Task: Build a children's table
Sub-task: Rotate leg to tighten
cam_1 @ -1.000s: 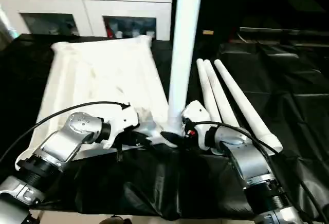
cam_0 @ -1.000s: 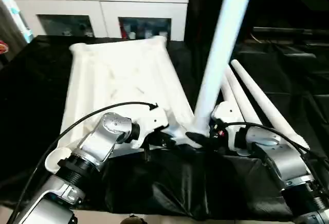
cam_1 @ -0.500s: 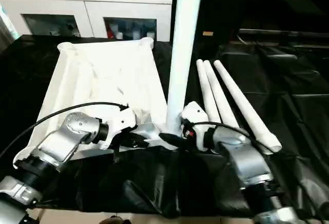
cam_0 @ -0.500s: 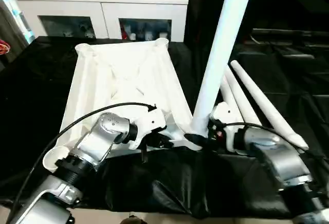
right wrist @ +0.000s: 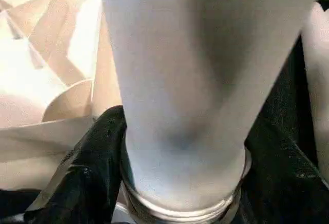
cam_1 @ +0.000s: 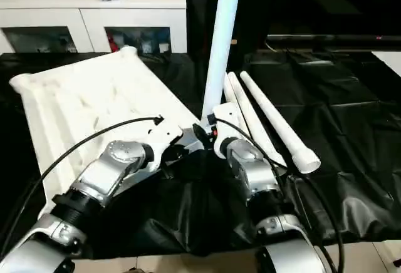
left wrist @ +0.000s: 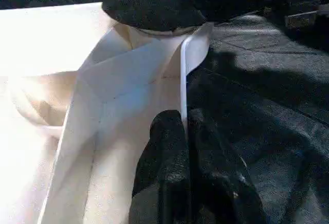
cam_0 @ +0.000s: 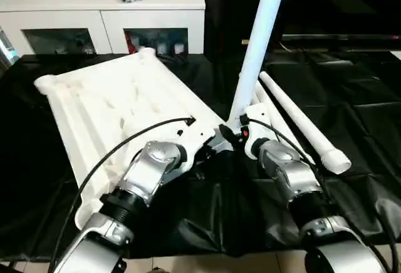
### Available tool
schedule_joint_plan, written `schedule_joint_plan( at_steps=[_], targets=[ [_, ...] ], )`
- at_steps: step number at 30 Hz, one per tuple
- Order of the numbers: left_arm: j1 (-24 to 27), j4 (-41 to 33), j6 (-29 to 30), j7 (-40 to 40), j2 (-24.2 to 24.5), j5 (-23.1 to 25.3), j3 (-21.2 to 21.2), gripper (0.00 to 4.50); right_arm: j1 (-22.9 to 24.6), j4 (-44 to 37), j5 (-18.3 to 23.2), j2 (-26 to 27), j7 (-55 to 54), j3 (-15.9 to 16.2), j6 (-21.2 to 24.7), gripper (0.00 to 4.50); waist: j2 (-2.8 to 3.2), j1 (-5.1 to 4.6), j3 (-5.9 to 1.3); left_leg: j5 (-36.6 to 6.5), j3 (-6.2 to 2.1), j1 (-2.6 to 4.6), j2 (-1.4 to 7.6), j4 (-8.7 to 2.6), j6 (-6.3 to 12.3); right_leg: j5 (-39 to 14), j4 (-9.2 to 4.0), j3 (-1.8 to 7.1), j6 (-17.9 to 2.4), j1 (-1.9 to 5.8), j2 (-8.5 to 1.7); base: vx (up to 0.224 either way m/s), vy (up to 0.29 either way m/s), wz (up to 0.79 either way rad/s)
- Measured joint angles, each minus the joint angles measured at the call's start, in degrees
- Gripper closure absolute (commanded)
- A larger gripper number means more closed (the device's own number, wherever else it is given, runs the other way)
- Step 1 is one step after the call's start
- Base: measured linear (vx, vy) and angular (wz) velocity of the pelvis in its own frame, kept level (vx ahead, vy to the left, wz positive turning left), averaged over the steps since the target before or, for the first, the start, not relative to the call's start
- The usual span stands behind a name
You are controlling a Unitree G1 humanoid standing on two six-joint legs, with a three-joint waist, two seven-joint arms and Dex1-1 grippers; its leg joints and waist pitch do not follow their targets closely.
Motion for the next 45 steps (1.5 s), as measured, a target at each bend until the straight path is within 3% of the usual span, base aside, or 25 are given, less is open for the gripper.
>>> schedule_joint_plan(
  at_steps=[2,7,15,23,31,33,38,45],
  targets=[
    [0.27,-0.49,-0.25,-0.7,0.22,-0.01,-0.11,4.5,-0.2,0.99,0.01,0.12,0.83,-0.17,-0.95,0.87,0.0,0.14,0.0,0.0,0.01,0.01,0.0,-0.03,0.0,0.06,0.0,0.0,0.03,0.0,0.0,0.0,0.0,0.0],
    [2.06,-3.81,-0.29,-3.66,1.76,-0.69,-0.25,4.5,0.64,0.92,-1.65,-1.96,4.49,2.55,-3.27,0.87,0.06,0.38,-0.02,-0.01,0.04,0.0,0.0,-0.2,-0.02,0.23,0.07,0.0,-0.22,-0.08,0.0,0.0,0.0,0.0],
    [3.66,-5.72,-3.02,-11.52,5.38,-2.2,-1.05,4.5,6.75,-7.68,-1.45,-9.55,19.78,5.63,-4.6,0.87,0.3,0.98,0.01,-0.04,0.08,-0.01,0.0,-0.39,-0.08,0.05,0.04,-0.01,-0.09,-0.11,0.0,0.0,0.0,0.0],
    [4.3,-6.25,-7.26,-23.09,9.93,-4.83,-3.0,4.5,11.37,-16.84,1.95,-17.32,35.47,8.42,-2.63,0.87,0.39,1.91,0.06,-0.04,0.13,-0.05,0.02,-0.34,-0.08,0.05,0.04,0.0,-0.09,-0.02,0.0,0.0,0.0,0.0],
    [4.28,-6.08,-9.05,-28.74,12.65,-5.15,-3.7,4.5,12.56,-20.03,2.91,-19.28,41.22,10.03,-0.7,1.01,0.39,2.24,0.06,-0.04,0.15,-0.09,0.05,-0.29,-0.08,0.04,0.04,0.02,-0.07,0.05,0.0,0.0,0.0,0.0],
    [4.26,-5.97,-9.84,-29.96,13.36,-5.17,-4.07,4.5,12.83,-21.08,2.91,-19.89,42.5,10.62,0.06,1.3,0.39,2.44,0.06,-0.04,0.15,-0.09,0.05,-0.27,-0.08,0.03,0.04,0.02,-0.06,0.08,-0.01,0.0,0.0,0.0],
    [4.2,-5.48,-10.57,-30.6,13.54,-5.17,-4.1,4.5,12.91,-21.17,2.91,-19.54,42.77,11.03,0.59,1.65,0.38,2.57,0.06,-0.04,0.15,-0.09,0.07,-0.16,-0.08,0.03,0.04,0.02,-0.05,0.14,-0.01,0.0,0.0,0.0],
    [4.21,-5.0,-10.21,-29.97,13.22,-5.15,-3.57,4.5,13.06,-21.24,2.68,-18.27,41.58,10.48,1.41,1.75,0.37,2.53,0.05,-0.04,0.15,-0.02,0.08,-0.16,-0.08,0.02,0.05,0.02,-0.03,0.18,-0.01,0.0,0.0,0.0]
  ],
)
